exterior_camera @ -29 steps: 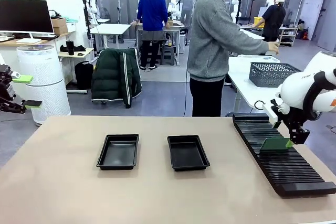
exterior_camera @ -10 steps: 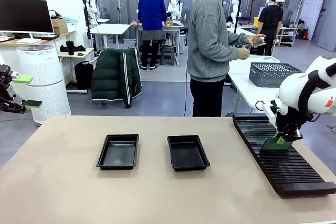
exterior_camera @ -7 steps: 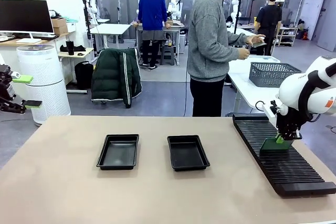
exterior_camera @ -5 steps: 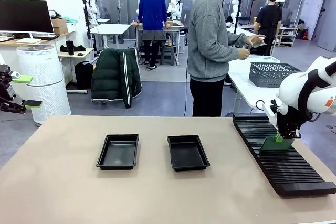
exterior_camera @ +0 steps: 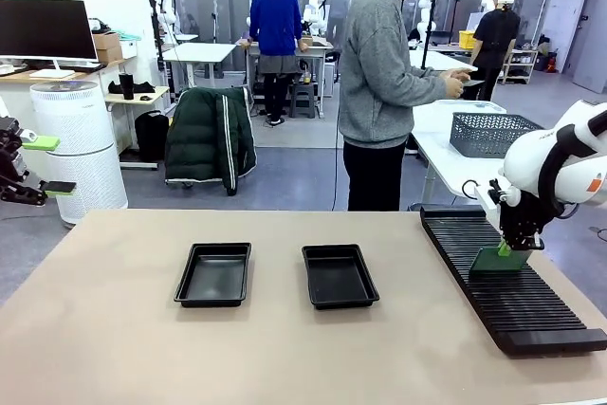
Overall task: Inspect and transfer BCBs to ESD trays.
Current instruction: Pick up the Blank PCB from the PCB Rack and place it in the left ESD tray.
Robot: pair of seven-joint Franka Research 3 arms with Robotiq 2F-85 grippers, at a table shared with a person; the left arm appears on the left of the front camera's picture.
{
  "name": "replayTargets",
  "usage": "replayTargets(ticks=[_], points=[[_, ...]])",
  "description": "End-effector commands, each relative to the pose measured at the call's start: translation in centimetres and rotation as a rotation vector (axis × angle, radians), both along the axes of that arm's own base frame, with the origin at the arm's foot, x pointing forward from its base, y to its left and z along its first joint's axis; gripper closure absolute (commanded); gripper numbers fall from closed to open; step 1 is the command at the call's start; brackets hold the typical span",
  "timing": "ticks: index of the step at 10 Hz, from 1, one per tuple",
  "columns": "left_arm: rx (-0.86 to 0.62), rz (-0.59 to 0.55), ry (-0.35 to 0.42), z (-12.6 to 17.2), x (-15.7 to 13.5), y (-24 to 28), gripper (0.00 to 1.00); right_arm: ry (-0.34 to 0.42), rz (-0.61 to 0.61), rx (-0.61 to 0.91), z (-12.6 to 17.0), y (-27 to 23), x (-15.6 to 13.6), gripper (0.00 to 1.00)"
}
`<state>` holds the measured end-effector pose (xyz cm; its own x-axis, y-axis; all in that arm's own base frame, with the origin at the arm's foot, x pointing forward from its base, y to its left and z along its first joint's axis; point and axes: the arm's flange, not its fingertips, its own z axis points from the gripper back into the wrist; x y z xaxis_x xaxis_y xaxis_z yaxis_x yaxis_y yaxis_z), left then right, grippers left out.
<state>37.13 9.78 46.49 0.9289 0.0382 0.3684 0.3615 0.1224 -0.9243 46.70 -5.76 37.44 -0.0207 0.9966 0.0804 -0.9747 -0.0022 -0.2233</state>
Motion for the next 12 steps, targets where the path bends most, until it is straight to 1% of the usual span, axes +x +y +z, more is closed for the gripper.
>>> replayTargets(ticks=[1,4,5,6,7,10,12], points=[[-0.009,0.001,-0.001,0.0,-0.2,0.0,0.00,0.022,-0.009,0.016,0.4,-0.3,0.4,1.00],[-0.009,0.001,-0.001,0.0,-0.2,0.0,0.00,0.048,-0.015,0.007,2.2,-0.6,0.6,1.00],[-0.009,0.001,-0.001,0.0,-0.2,0.0,0.00,0.055,-0.014,0.008,3.1,-0.8,0.6,1.00],[-0.009,0.001,-0.001,0.0,-0.2,0.0,0.00,0.057,-0.024,0.014,4.5,-0.9,0.6,1.00],[-0.009,0.001,-0.001,0.0,-0.2,0.0,0.00,0.064,-0.040,0.022,6.5,-1.1,0.3,1.00],[-0.009,0.001,-0.001,0.0,-0.2,0.0,0.00,0.093,-0.105,0.016,14.3,-1.0,-1.3,1.00],[-0.009,0.001,-0.001,0.0,-0.2,0.0,0.00,0.136,-0.118,0.009,18.4,-0.7,-2.0,1.00]])
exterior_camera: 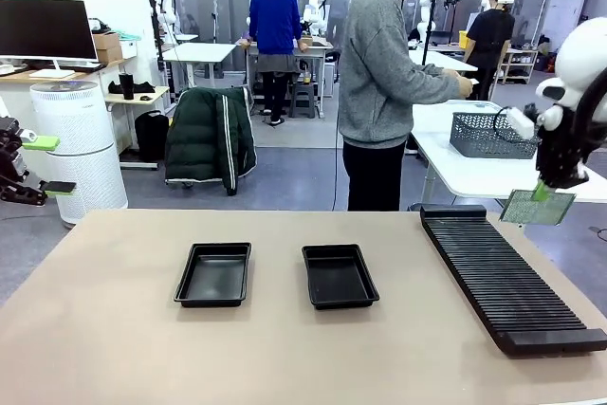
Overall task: Inspect and transfer BCBs to ESD trays.
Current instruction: Pick up the Blank PCB from the PCB Rack and place it in the left ESD tray.
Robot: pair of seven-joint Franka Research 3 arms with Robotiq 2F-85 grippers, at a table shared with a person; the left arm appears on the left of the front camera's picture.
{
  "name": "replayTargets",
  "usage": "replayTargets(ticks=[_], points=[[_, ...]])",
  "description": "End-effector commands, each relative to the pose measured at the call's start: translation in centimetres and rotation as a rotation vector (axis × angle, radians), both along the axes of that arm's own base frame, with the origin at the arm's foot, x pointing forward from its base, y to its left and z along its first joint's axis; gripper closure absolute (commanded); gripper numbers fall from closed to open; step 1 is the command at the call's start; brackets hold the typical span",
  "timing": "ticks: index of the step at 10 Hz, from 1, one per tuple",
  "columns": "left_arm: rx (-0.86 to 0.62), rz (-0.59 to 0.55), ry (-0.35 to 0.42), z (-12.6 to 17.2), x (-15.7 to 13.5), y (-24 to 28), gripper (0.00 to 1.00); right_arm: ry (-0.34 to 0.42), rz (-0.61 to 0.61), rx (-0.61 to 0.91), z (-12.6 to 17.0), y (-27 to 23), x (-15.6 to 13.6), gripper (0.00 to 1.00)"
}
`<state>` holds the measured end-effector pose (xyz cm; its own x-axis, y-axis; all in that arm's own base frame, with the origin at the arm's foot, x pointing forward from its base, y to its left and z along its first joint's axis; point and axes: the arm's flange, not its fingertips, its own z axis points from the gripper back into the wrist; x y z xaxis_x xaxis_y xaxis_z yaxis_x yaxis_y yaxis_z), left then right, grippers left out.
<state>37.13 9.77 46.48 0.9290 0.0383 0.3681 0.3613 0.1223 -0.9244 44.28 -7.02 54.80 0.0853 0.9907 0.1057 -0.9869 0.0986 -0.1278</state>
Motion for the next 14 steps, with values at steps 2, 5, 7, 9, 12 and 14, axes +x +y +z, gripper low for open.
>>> replayTargets(ticks=[2,5,7,9,12,14], points=[[-0.009,0.001,-0.001,0.0,-0.2,0.0,0.00,0.046,-0.055,-0.027,4.7,1.0,-0.2,1.00],[-0.009,0.001,-0.001,0.0,-0.2,0.0,0.00,0.074,-0.093,-0.024,9.0,0.8,-0.7,1.00],[-0.009,0.001,-0.001,0.0,-0.2,0.0,0.00,0.072,-0.093,-0.015,10.4,0.8,-1.0,1.00],[-0.009,0.001,-0.001,0.0,-0.2,0.0,0.00,0.075,-0.108,-0.006,10.8,0.8,-1.0,1.00],[-0.009,0.001,-0.001,0.0,-0.2,0.0,0.00,0.051,-0.072,-0.002,10.5,0.5,-1.4,1.00],[-0.009,0.001,-0.001,0.0,-0.2,0.0,0.00,0.051,-0.072,-0.002,10.5,0.5,-1.4,1.00]])
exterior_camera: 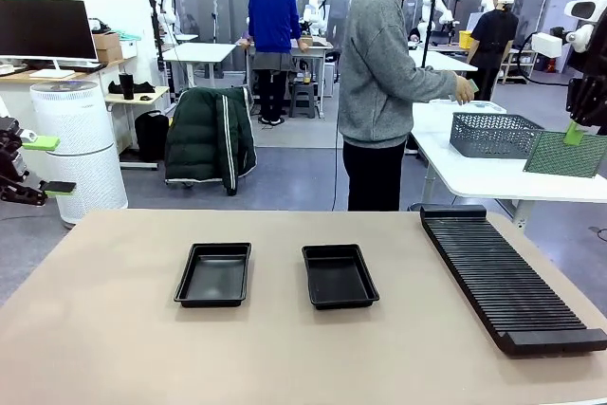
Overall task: Inspect and transfer BCBs to ESD trays.
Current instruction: Pick up the Blank PCB from the PCB Rack and place it in the left ESD tray.
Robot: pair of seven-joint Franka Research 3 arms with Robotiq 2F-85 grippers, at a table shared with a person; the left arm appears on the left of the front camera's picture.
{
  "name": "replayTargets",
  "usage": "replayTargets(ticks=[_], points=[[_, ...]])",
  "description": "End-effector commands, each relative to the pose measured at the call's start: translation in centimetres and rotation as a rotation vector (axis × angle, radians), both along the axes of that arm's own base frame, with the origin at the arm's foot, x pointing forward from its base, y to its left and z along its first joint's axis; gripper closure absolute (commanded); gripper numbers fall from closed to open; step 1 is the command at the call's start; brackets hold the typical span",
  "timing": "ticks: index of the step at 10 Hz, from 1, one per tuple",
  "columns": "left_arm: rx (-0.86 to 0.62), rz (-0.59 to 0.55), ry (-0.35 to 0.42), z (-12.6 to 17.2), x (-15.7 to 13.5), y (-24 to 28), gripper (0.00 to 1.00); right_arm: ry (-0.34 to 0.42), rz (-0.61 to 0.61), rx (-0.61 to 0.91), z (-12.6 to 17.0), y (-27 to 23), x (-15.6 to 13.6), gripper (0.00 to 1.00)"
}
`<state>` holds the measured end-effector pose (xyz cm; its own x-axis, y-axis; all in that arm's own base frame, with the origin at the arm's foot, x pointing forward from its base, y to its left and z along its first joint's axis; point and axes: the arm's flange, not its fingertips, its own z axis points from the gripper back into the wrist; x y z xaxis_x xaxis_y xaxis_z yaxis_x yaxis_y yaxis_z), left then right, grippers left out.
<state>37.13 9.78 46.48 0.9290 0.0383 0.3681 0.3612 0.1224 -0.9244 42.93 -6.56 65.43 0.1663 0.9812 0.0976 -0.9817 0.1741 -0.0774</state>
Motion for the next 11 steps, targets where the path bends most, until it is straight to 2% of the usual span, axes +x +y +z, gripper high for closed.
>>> replayTargets(ticks=[1,6,9,11], points=[[-0.009,0.001,-0.001,0.0,-0.2,0.0,0.00,0.000,0.005,0.000,-0.2,0.1,-0.1,1.00],[-0.009,0.001,-0.001,0.0,-0.2,0.0,0.00,0.000,0.000,0.000,0.0,0.0,0.0,0.98],[-0.009,0.001,-0.001,0.0,-0.2,0.0,0.00,0.077,-0.255,0.100,-1.5,7.4,0.1,0.98],[-0.009,0.001,-0.001,0.0,-0.2,0.0,0.00,0.121,-0.441,0.161,-2.2,13.3,-0.9,0.98]])
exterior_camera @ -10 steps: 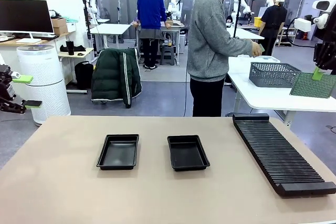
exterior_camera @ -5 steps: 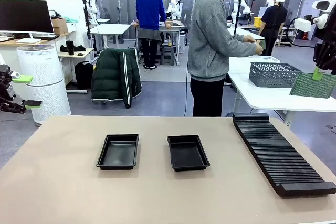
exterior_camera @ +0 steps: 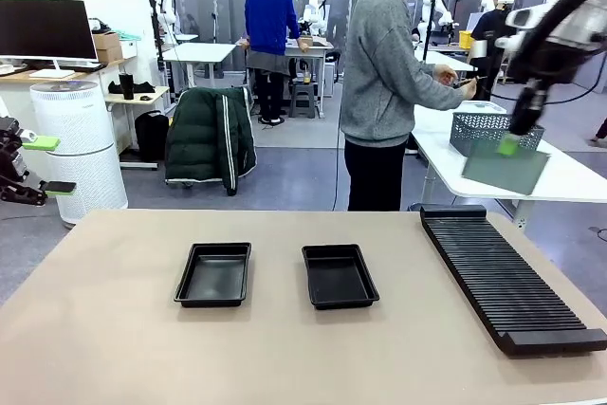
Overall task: Inspect and transfer BCBs to ESD trays.
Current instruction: Pick up the Blank PCB from the PCB Rack and place it in the left ESD tray.
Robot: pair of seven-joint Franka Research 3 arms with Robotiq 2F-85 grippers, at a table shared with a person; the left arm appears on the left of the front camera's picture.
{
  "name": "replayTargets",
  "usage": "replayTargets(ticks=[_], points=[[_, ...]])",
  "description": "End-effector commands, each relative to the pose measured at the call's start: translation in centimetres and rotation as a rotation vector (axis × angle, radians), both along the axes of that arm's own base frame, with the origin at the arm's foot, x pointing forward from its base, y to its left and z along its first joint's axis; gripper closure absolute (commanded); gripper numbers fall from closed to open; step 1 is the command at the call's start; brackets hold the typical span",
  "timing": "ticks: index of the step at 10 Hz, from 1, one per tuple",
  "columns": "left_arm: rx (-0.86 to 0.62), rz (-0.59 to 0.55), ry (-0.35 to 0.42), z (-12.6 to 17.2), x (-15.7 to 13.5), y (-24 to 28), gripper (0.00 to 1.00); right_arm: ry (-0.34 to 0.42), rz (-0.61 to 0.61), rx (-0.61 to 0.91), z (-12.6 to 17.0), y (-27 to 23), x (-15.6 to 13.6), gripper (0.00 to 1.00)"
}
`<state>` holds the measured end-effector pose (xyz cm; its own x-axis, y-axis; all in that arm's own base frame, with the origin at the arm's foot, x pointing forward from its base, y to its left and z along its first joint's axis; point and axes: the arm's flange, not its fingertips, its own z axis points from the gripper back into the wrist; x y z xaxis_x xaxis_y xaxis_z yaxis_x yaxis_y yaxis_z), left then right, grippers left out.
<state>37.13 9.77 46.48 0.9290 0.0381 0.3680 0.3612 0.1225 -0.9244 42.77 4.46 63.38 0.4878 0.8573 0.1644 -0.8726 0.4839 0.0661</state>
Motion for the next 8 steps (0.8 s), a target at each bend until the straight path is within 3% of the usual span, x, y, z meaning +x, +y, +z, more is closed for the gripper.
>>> replayTargets(ticks=[1,5,8], points=[[-0.010,0.001,-0.001,0.0,-0.2,0.1,0.00,0.028,-0.222,0.086,-0.8,4.9,-1.5,0.98],[-0.010,0.001,-0.001,0.0,-0.2,0.1,0.00,0.206,-0.599,0.301,-4.6,13.4,-2.0,0.98],[-0.010,0.001,-0.001,0.0,-0.2,0.1,0.00,0.252,-0.816,0.447,-6.8,17.7,-2.0,0.98]])
